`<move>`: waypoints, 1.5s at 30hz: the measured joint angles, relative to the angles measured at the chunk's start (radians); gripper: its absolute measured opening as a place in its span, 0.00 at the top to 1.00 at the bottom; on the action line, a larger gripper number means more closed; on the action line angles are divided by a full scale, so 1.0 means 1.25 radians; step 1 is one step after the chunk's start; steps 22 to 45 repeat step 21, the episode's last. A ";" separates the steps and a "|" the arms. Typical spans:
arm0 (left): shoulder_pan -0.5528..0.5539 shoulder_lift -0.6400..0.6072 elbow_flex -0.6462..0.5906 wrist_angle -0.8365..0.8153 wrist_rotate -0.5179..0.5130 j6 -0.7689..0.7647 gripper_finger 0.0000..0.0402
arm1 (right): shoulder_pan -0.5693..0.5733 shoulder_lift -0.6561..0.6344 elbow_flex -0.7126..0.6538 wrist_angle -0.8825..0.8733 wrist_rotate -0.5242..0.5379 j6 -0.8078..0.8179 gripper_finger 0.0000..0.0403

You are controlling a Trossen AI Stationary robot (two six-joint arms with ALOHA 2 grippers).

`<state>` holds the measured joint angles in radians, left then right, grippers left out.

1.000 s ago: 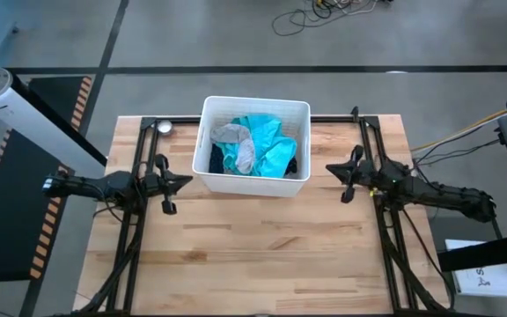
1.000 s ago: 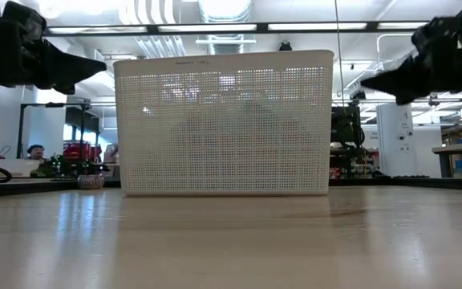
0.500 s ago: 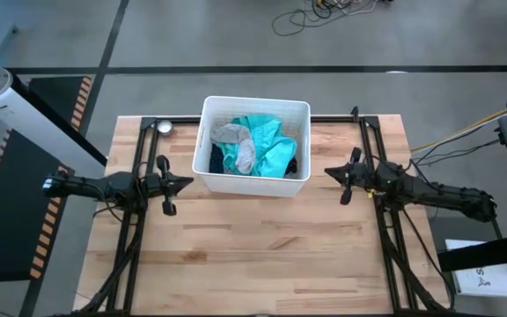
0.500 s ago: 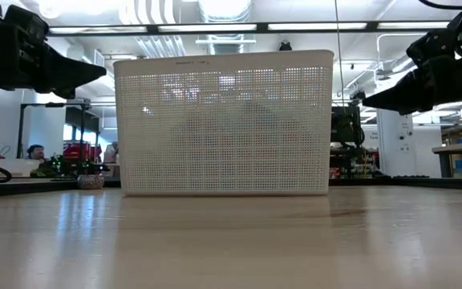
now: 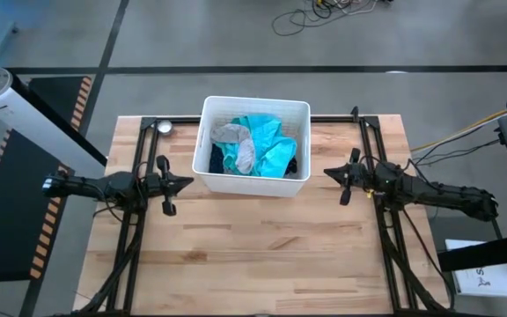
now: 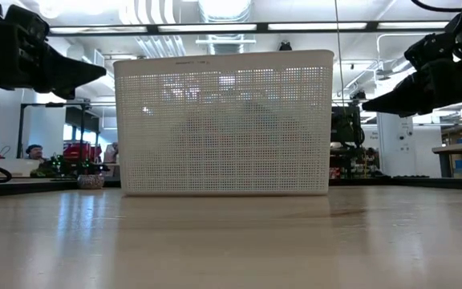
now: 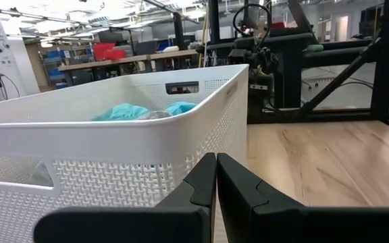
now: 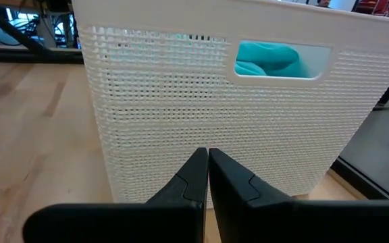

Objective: Sort clothes
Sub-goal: Return to Home Position

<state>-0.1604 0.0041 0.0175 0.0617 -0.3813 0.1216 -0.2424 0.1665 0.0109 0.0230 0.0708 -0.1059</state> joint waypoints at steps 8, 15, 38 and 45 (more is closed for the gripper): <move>0.000 0.001 0.002 0.007 0.000 -0.002 1.00 | 0.000 0.000 0.000 0.000 0.000 0.000 1.00; 0.000 0.001 0.002 0.020 0.000 -0.042 1.00 | 0.000 0.000 0.000 0.001 0.000 0.000 1.00; 0.000 0.001 0.003 0.032 0.000 -0.049 0.98 | 0.000 0.000 0.000 0.001 0.001 -0.001 1.00; 0.000 0.001 0.003 0.032 0.000 -0.049 0.98 | 0.000 0.000 0.000 0.001 0.001 -0.001 1.00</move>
